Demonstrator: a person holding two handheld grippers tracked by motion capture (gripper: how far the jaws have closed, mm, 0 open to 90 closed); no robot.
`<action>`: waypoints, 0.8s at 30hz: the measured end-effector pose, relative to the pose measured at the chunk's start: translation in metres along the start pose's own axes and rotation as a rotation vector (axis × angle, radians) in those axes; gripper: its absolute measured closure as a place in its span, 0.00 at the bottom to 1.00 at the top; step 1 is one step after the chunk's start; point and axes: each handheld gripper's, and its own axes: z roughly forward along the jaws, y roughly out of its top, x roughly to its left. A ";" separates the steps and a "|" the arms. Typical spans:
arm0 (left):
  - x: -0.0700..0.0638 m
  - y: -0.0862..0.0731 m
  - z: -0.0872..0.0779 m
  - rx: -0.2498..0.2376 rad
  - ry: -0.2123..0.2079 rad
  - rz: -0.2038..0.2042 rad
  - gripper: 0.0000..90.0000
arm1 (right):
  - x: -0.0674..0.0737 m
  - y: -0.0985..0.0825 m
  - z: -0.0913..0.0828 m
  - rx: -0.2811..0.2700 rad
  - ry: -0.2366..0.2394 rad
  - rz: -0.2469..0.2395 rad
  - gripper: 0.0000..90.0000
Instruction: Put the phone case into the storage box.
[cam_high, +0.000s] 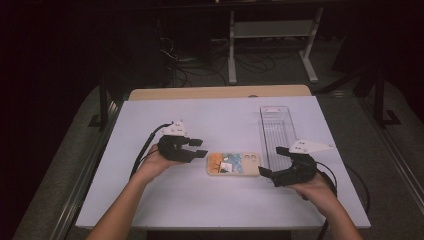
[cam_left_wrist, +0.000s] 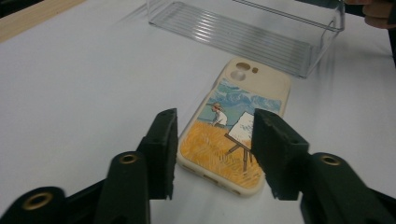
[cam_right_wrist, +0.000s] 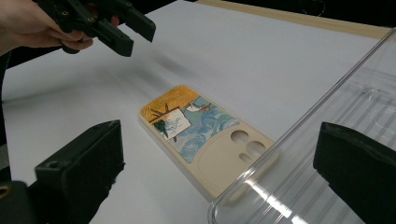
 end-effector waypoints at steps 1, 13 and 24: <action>0.000 0.001 0.002 0.005 0.004 -0.002 0.64 | 0.000 0.000 0.000 -0.001 0.000 -0.001 0.01; 0.007 0.005 0.020 0.041 0.025 0.003 0.87 | 0.000 0.000 -0.001 0.000 0.002 -0.001 0.01; 0.016 0.004 0.041 0.091 0.027 0.014 1.00 | 0.000 0.000 -0.002 -0.001 0.001 0.001 0.01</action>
